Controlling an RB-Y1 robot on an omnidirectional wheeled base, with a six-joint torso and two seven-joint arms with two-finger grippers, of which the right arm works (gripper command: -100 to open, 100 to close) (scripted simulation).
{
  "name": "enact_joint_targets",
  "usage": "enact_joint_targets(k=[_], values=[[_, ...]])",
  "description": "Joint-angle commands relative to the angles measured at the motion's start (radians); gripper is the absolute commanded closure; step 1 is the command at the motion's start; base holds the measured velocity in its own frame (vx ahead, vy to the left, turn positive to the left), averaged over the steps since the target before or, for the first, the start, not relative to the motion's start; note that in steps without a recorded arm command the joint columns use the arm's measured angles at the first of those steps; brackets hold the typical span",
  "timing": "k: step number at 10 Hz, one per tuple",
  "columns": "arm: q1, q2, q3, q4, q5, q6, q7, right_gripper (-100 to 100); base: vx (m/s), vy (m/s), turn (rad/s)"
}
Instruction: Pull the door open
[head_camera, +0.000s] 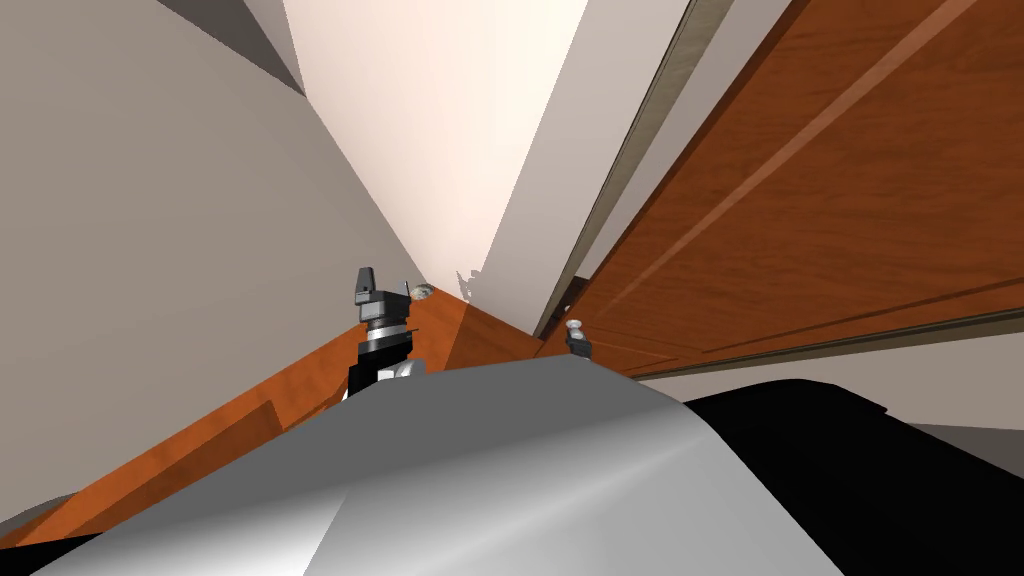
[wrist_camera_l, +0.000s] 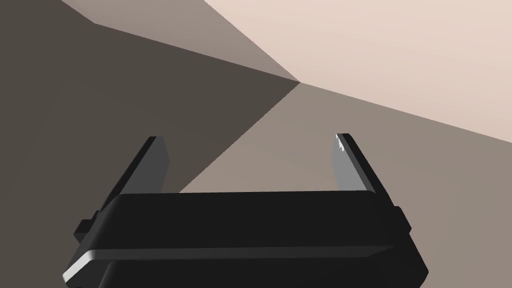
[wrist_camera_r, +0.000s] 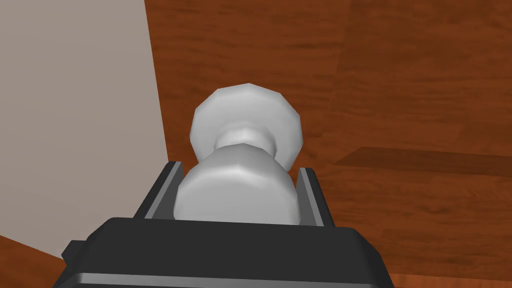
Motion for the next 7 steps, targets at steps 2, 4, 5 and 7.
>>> enact_joint_targets(k=[2, 4, 5, 7], values=[[0.014, -0.024, 0.033, 0.002, 0.019, -0.029, -0.03, 100, -0.213, 0.004, 0.103], [0.023, -0.042, 0.057, 0.002, 0.032, -0.049, -0.051, 100, -0.215, -0.002, 0.099], [0.026, -0.048, 0.064, 0.002, 0.036, -0.055, -0.057, 100, -0.254, -0.026, 0.087], [0.028, -0.056, 0.08, 0.015, 0.043, -0.067, -0.072, 100, -0.142, -0.007, 0.077]])
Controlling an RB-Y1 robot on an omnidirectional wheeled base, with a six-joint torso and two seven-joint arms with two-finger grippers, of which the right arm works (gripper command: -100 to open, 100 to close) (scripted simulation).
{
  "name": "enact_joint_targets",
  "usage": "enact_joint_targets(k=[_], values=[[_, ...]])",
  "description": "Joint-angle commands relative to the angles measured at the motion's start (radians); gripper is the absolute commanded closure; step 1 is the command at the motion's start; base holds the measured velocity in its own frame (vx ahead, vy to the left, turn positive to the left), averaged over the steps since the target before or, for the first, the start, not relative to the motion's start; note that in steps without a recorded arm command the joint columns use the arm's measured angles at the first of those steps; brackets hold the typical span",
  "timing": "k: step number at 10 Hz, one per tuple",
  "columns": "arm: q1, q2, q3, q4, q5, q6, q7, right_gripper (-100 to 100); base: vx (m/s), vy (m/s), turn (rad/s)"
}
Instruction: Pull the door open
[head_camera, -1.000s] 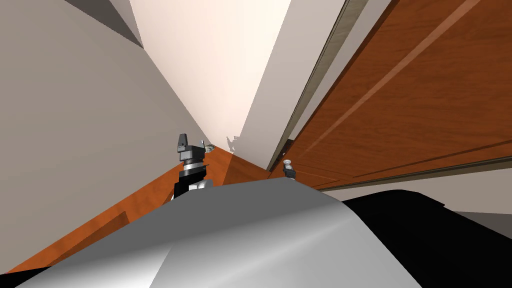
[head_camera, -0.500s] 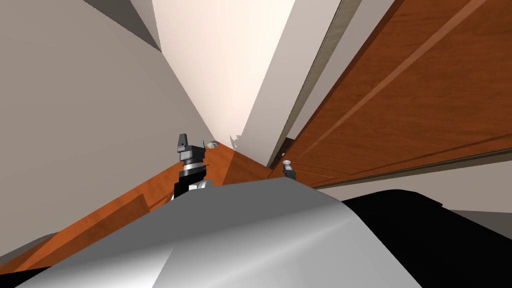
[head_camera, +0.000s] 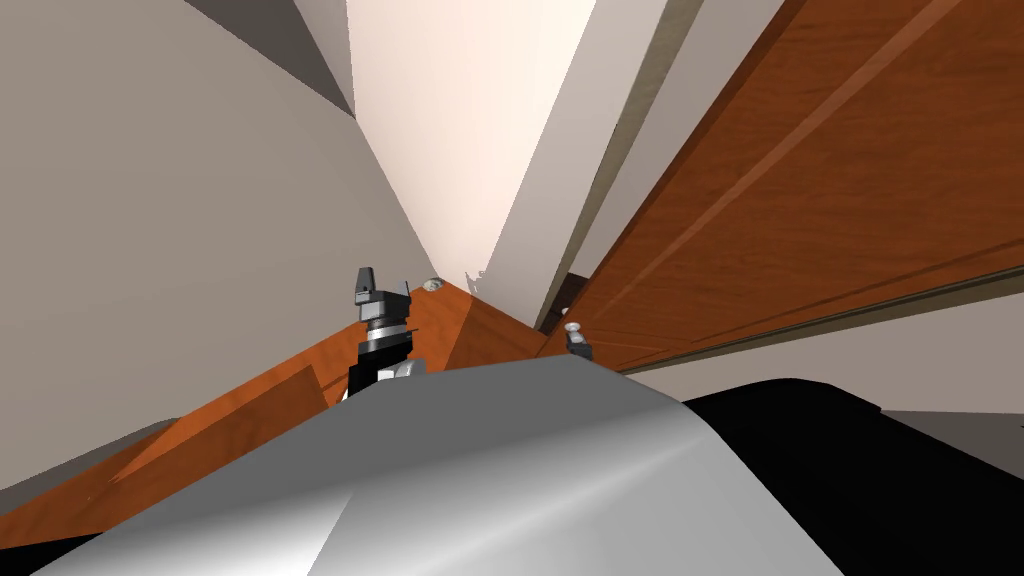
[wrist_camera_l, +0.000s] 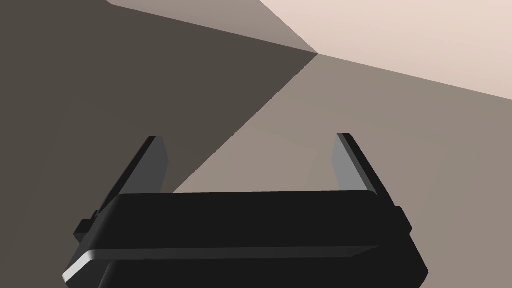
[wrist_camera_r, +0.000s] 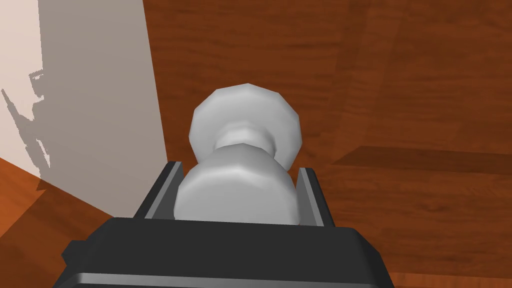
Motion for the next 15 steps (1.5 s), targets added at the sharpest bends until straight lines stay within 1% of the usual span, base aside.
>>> enact_joint_targets(k=[1, 6, 7, 8, 9, 15], values=[[0.001, -0.007, 0.013, 0.006, 0.007, -0.016, -0.013, 100, -0.237, -0.018, 0.136], [0.017, -0.051, 0.072, 0.031, 0.037, -0.085, -0.072, 100, -0.26, -0.043, 0.146], [0.019, -0.057, 0.079, 0.034, 0.041, -0.093, -0.079, 100, -0.231, -0.009, 0.094], [0.015, -0.051, 0.077, 0.037, 0.039, -0.085, -0.074, 100, -0.104, -0.005, 0.015], [0.015, -0.058, 0.09, 0.051, 0.047, -0.099, -0.09, 100, -0.172, -0.015, 0.178], [0.006, -0.086, 0.128, 0.1, 0.071, -0.158, -0.143, 100, -0.24, -0.041, 0.145]])
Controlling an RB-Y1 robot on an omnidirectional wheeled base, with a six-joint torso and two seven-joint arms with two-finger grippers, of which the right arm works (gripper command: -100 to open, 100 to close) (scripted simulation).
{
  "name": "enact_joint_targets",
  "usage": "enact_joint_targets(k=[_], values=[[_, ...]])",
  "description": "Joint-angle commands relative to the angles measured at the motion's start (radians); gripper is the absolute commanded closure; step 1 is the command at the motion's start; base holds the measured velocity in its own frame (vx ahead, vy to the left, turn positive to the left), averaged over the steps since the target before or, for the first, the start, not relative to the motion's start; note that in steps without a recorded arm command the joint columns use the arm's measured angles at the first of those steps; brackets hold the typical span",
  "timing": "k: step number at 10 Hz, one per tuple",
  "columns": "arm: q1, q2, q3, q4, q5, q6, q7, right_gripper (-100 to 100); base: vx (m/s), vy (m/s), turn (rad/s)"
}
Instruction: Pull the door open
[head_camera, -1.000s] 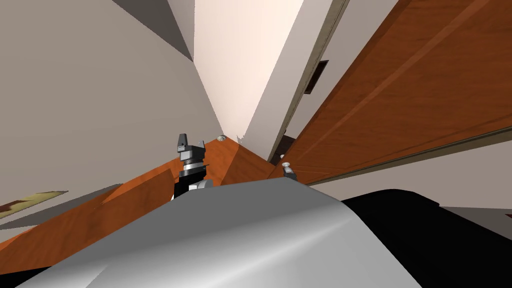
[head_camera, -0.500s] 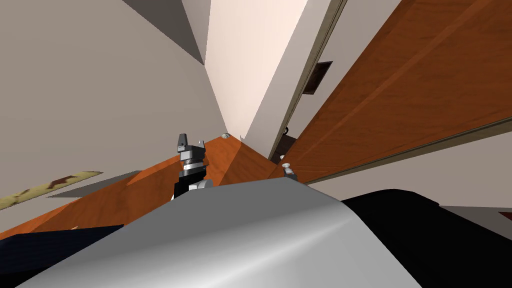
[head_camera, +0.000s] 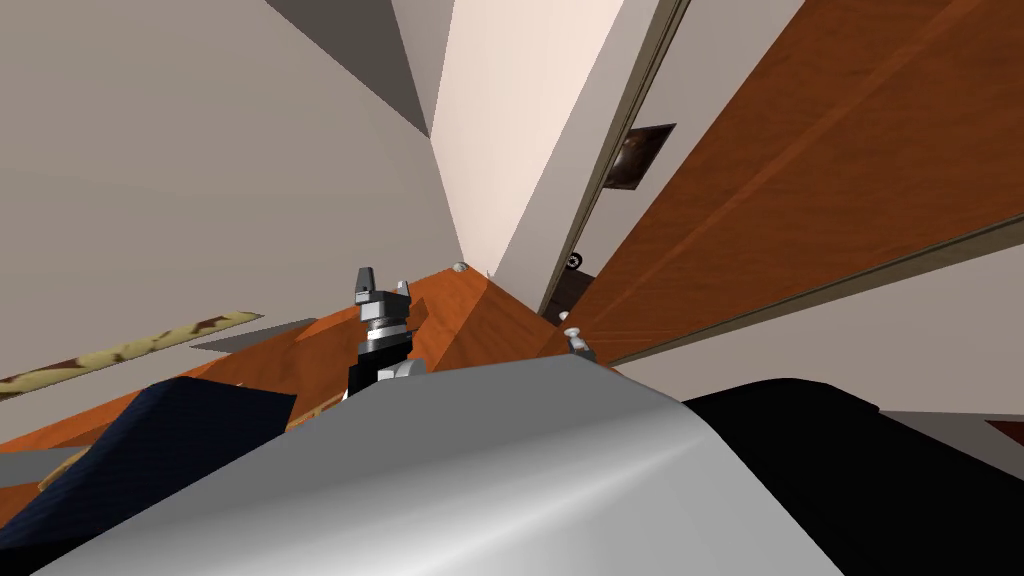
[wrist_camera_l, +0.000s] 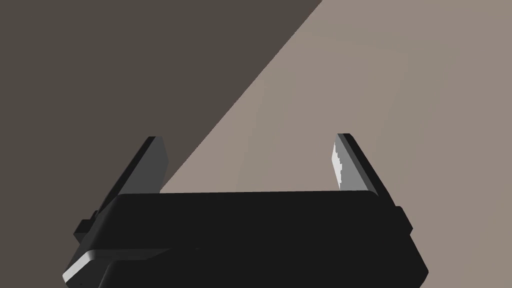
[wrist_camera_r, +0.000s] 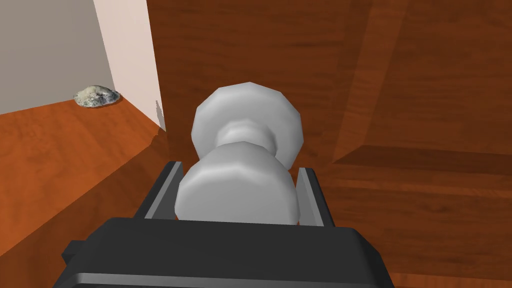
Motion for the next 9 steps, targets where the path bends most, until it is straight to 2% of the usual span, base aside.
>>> enact_joint_targets(k=[1, 2, 3, 9], values=[[-0.004, -0.008, 0.008, 0.013, 0.005, -0.019, -0.015, 100, -0.235, -0.055, 0.133], [-0.005, -0.012, 0.013, 0.02, 0.008, -0.027, -0.023, 100, -0.22, -0.025, 0.11], [-0.004, -0.007, 0.012, 0.016, 0.008, -0.018, -0.017, 100, -0.091, -0.004, 0.02], [-0.022, -0.022, 0.043, 0.06, 0.016, -0.055, -0.051, 100, -0.192, -0.034, 0.128]])
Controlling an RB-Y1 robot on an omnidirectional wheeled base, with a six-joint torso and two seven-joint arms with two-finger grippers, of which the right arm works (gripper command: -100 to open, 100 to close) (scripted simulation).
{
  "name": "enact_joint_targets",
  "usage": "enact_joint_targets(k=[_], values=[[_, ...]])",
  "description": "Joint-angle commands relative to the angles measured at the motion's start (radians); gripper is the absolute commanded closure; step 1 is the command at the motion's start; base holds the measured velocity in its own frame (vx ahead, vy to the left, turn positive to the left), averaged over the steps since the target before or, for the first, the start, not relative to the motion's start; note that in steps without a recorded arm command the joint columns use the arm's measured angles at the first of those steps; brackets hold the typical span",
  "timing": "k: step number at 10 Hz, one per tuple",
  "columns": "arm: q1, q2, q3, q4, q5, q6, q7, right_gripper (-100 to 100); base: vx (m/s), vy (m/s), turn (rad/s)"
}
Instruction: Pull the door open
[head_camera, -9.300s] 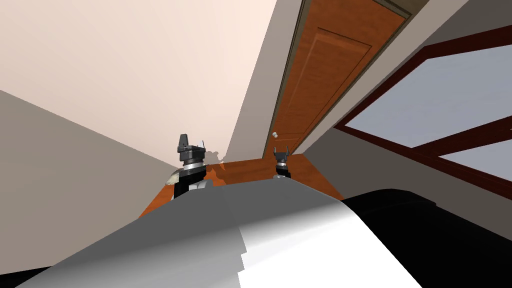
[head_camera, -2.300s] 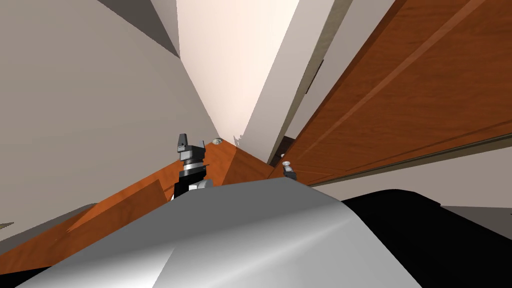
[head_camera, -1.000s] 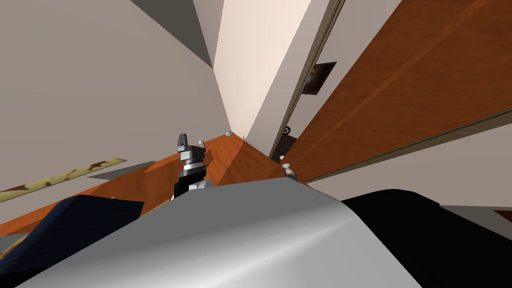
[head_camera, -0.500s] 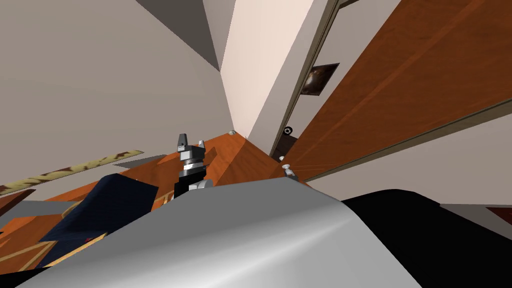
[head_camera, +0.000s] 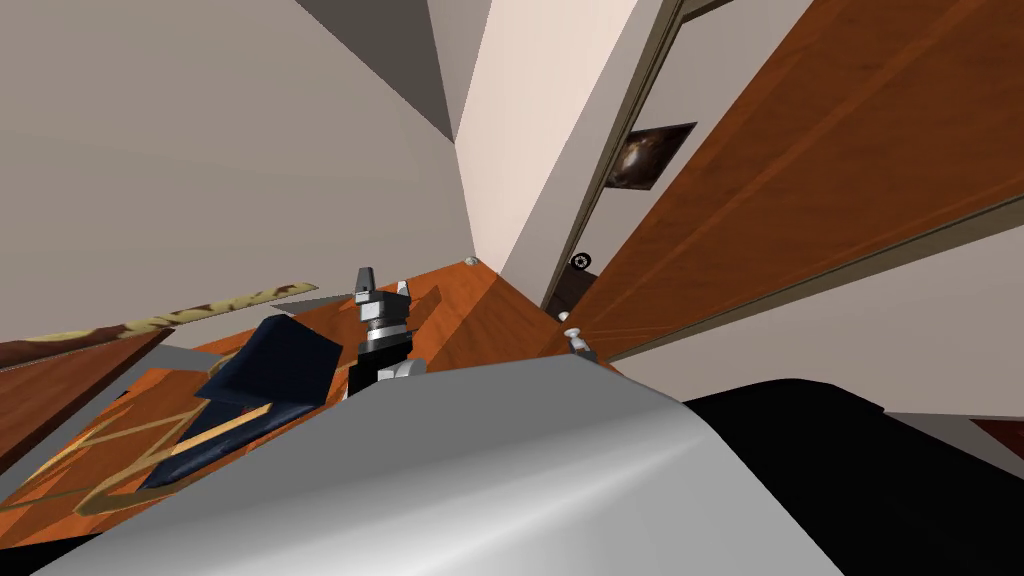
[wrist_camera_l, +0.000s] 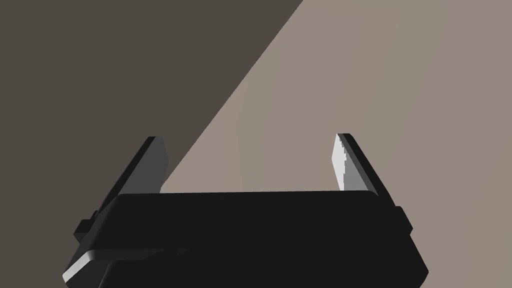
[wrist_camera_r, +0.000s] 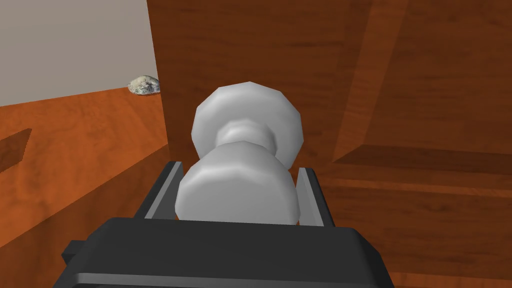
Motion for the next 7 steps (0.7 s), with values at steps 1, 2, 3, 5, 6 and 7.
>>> enact_joint_targets(k=[1, 2, 3, 5, 6, 7], values=[[-0.003, -0.004, 0.01, 0.012, 0.003, -0.014, -0.01, 100, -0.2, -0.055, 0.141], [-0.006, -0.006, 0.014, 0.019, 0.004, -0.02, -0.016, 100, -0.189, -0.042, 0.121], [-0.009, -0.009, 0.019, 0.025, 0.005, -0.026, -0.021, 100, -0.203, -0.05, 0.115], [-0.015, -0.013, 0.028, 0.039, 0.008, -0.037, -0.031, 100, -0.206, -0.037, 0.124], [-0.017, -0.015, 0.031, 0.043, 0.009, -0.041, -0.035, 100, -0.21, -0.031, 0.099], [-0.017, -0.013, 0.029, 0.039, 0.008, -0.035, -0.031, 100, -0.089, -0.013, 0.02]])
